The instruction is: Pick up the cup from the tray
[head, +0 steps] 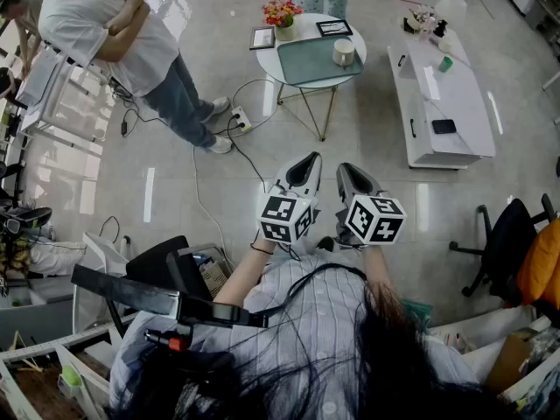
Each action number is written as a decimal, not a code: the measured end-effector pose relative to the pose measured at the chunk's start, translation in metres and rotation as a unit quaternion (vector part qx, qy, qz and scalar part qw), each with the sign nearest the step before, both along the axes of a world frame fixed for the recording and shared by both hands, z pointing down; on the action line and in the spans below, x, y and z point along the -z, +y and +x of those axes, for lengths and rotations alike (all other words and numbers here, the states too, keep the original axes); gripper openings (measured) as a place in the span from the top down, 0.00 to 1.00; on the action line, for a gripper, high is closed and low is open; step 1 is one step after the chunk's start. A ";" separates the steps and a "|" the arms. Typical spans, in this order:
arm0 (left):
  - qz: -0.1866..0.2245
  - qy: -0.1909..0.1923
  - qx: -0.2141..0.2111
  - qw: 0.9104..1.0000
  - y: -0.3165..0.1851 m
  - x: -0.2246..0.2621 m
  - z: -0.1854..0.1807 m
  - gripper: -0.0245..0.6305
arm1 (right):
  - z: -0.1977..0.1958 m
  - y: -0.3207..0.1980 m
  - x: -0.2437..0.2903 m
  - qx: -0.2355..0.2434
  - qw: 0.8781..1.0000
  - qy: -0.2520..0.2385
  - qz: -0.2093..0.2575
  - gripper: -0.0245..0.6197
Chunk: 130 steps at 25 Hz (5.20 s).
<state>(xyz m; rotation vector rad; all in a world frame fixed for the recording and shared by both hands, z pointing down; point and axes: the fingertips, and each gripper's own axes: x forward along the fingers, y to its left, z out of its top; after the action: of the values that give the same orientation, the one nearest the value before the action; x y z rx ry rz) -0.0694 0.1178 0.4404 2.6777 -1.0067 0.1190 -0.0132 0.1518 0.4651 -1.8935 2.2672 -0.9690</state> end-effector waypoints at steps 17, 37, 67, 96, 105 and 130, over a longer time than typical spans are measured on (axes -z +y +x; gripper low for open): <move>-0.007 -0.004 0.012 1.000 0.001 -0.010 0.021 0.94 | 0.026 0.005 -0.006 0.006 1.000 0.003 0.006 0.89; -0.023 -0.005 -0.007 1.000 -0.119 -0.017 0.054 0.94 | 0.062 -0.107 -0.021 -0.020 1.000 -0.001 -0.019 0.89; -0.072 -0.011 -0.047 0.996 -0.307 -0.047 0.080 0.94 | 0.109 -0.277 -0.051 -0.099 0.994 0.018 -0.051 0.89; -0.086 -0.045 0.050 0.994 -0.431 -0.073 0.150 0.94 | 0.186 -0.473 -0.184 0.025 0.982 0.111 -0.150 0.39; -0.089 -0.056 0.064 0.992 -0.446 -0.076 0.143 0.94 | 0.190 -0.493 -0.227 0.021 0.971 0.131 -0.199 0.37; -0.097 -0.073 0.105 0.987 -0.454 -0.081 0.103 0.94 | 0.189 -0.504 -0.244 0.017 0.966 0.171 -0.195 0.35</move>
<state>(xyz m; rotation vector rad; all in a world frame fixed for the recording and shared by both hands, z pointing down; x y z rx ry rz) 0.0334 -0.3357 0.5216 2.4002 -1.2461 0.3562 0.1756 -0.3517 0.7093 -2.3476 2.4394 -1.2588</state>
